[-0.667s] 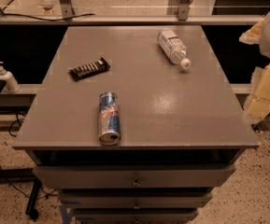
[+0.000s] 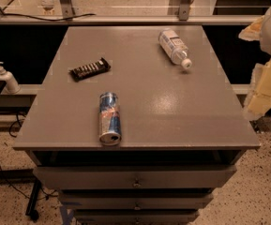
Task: Move rxbar chocolate near blue plastic bottle
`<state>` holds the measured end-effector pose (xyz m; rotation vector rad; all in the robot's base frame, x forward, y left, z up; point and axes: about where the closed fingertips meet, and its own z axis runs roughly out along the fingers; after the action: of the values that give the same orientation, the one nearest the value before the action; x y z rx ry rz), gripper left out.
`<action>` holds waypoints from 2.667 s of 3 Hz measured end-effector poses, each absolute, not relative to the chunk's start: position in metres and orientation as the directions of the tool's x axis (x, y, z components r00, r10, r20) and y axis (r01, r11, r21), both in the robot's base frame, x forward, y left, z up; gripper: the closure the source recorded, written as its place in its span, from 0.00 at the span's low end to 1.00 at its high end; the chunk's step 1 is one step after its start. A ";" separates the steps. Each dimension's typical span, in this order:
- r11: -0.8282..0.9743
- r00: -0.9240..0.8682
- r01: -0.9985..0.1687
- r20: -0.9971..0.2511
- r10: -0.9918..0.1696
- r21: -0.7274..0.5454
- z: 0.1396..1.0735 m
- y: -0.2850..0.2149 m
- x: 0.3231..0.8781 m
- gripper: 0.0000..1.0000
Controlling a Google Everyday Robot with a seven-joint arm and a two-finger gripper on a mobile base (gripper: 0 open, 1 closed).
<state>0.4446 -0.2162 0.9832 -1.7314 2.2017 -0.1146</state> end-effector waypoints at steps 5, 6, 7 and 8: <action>-0.113 0.247 -0.916 -0.321 -0.914 -0.385 0.977 -0.023 0.573 0.00; -0.089 0.239 -0.917 -0.355 -0.904 -0.390 0.971 -0.007 0.586 0.00; -0.063 0.226 -0.919 -0.389 -0.893 -0.389 0.956 0.030 0.615 0.00; -0.045 0.202 -0.931 -0.410 -0.889 -0.361 0.935 0.070 0.644 0.00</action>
Offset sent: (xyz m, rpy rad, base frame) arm 0.1336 0.1354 0.0080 0.0929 -0.1310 0.4284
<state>0.6437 0.0704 0.9348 -1.9327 1.6885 0.0999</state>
